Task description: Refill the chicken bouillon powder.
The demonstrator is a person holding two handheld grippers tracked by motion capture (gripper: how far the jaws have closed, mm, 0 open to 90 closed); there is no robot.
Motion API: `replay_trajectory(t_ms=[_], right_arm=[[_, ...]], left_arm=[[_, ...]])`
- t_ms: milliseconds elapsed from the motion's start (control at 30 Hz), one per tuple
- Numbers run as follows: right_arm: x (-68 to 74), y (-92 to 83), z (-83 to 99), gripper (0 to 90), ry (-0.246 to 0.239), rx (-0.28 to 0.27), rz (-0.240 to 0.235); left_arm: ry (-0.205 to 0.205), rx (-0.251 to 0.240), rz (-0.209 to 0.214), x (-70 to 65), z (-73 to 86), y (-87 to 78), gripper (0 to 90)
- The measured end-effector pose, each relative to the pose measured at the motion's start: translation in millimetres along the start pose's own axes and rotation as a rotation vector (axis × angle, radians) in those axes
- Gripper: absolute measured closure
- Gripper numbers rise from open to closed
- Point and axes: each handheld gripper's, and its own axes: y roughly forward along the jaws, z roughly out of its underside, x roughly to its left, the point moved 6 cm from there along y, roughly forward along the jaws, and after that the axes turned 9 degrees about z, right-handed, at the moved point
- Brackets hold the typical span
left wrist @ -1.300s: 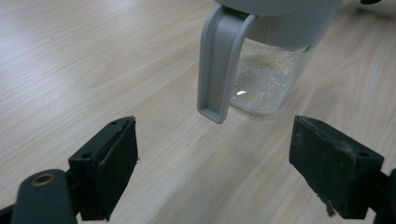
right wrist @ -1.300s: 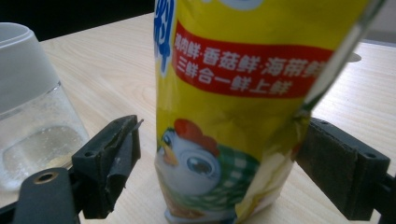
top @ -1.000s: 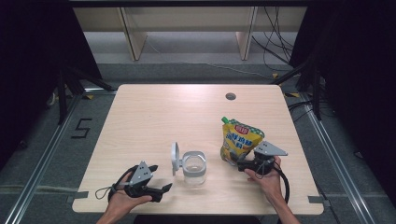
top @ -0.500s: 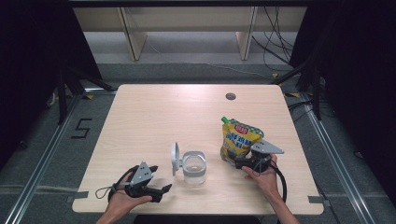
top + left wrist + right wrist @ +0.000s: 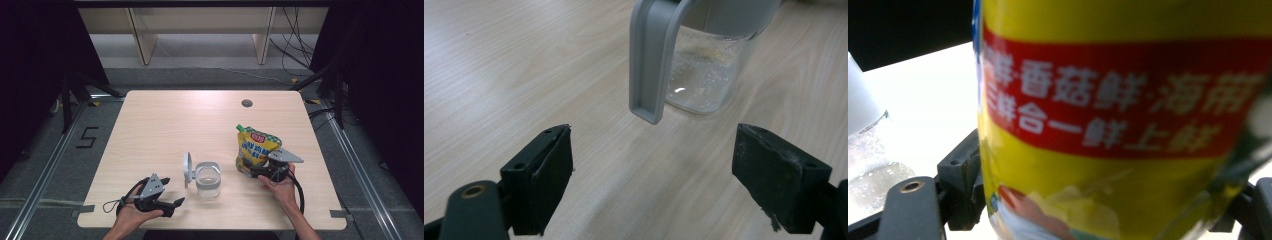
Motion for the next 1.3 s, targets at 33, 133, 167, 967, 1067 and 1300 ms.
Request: replay_trajectory(t_ms=[33,133,167,967,1067,1300], right_arm=[[-1.7,1.3,-0.6,21.0,-0.034,-0.004,-0.024],[-0.3,1.6,-0.1,22.7,-0.002,0.027,-0.004],[1.9,3.1,0.0,22.7,0.021,0.024,0.000],[16.6,0.1,-10.9,32.6,-0.171,0.031,0.108],[18.0,-4.0,-13.0,32.9,-0.231,0.032,0.126],[15.5,-19.1,-20.3,33.2,-0.336,0.002,0.172]], left_arm=[[-0.005,-0.005,0.002,-0.6,-0.3,0.5,16.3],[-0.019,0.000,0.010,-1.4,0.9,1.1,16.3],[-0.030,-0.001,0.012,-2.3,1.1,1.9,16.3],[-0.005,0.004,0.000,2.0,1.1,-3.4,17.0],[-0.025,0.007,-0.001,1.2,1.9,-2.6,17.0],[-0.021,0.006,-0.016,2.8,2.7,-2.4,17.0]])
